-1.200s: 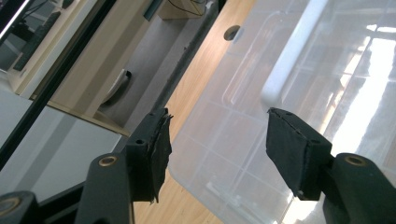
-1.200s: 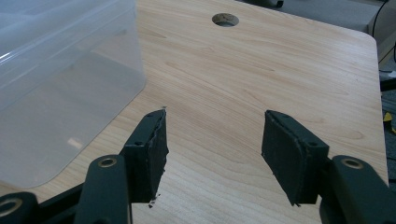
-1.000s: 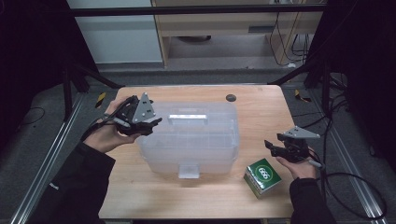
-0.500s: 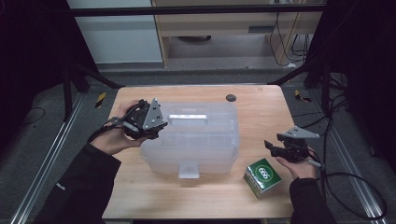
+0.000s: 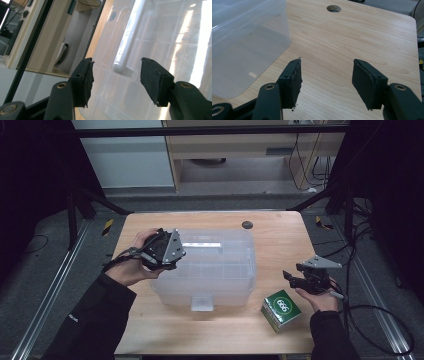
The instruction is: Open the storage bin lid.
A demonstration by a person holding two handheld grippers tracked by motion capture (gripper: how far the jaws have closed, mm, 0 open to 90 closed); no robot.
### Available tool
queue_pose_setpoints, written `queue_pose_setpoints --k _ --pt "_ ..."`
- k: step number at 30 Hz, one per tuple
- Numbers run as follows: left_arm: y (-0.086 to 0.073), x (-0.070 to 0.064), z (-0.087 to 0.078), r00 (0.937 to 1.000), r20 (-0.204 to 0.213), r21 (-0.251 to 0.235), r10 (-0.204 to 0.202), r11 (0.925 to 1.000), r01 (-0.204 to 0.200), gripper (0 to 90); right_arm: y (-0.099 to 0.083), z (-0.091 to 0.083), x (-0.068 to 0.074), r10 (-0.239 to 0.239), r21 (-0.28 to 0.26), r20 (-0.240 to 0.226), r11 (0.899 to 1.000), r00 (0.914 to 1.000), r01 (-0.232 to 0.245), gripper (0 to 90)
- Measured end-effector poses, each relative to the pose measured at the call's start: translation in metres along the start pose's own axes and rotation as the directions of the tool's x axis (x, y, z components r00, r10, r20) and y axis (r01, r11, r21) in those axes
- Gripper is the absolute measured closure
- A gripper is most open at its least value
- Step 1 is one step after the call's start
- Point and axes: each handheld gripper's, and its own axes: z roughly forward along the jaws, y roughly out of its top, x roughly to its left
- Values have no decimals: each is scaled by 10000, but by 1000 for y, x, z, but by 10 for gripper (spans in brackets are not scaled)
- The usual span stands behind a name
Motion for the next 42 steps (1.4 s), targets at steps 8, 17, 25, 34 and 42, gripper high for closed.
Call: queue_pose_setpoints --k 8,17,25,34,42 --pt "6 -3 12 9980 -50 271 627 9977 -625 454 0 0 0 -19 40 -30 10000 10000 19 415" --pt "12 -2 19 9951 -191 525 973 9940 -962 495 1 -1 0 6 40 -61 10000 10000 -6 426" --pt "15 -7 32 9904 -219 741 1362 9882 -1343 542 1 -1 1 -55 72 -103 10000 9999 56 442" --pt "21 -12 43 9821 -248 1007 1867 9779 -1834 614 2 -1 2 -57 67 -196 10000 9998 58 464" --pt "24 -12 44 9760 -276 1287 2162 9690 -2110 682 7 -7 5 -124 -90 -352 9999 9993 121 516"
